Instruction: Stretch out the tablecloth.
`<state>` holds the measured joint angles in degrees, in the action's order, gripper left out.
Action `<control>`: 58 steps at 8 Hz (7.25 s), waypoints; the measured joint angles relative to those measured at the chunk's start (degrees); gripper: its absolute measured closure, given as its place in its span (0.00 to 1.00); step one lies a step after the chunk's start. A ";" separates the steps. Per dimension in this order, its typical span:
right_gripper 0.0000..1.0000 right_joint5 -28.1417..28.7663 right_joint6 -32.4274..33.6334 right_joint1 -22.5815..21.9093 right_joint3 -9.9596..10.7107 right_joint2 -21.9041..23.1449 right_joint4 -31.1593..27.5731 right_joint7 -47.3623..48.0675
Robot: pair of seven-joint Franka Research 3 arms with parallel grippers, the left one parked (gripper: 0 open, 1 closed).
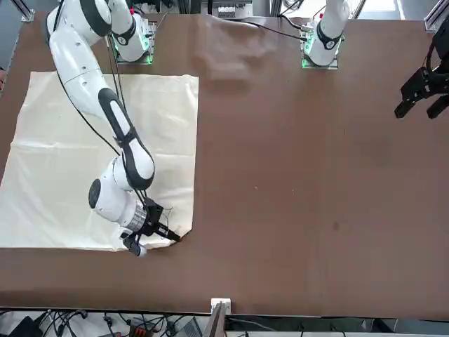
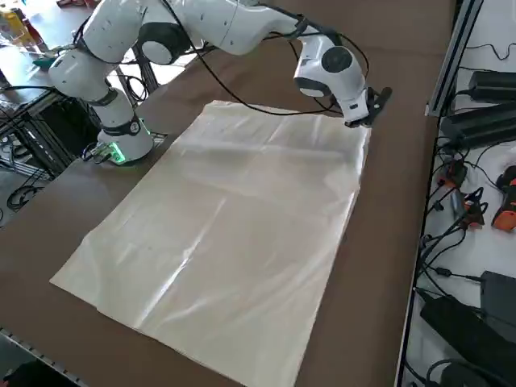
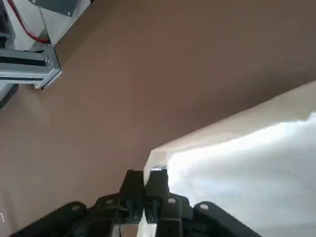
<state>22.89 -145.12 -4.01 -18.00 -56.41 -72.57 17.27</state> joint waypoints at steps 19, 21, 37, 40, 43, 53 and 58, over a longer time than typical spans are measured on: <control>0.53 -8.31 13.44 -3.93 15.28 20.48 -25.61 -4.74; 0.70 -8.63 13.33 -2.94 15.43 22.27 -30.67 -6.72; 0.99 -8.68 12.84 -3.74 18.69 24.47 -36.49 -14.33; 0.99 -8.47 12.06 -4.65 18.43 24.37 -36.49 -14.30; 0.99 -6.23 11.16 -5.98 18.15 23.89 -35.90 -14.26; 0.99 1.77 10.86 -11.99 18.00 18.56 -27.84 -14.17; 0.99 5.56 10.86 -14.74 18.00 15.93 -23.84 -14.05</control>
<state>28.45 -134.26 -18.75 0.00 -40.48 -96.41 3.23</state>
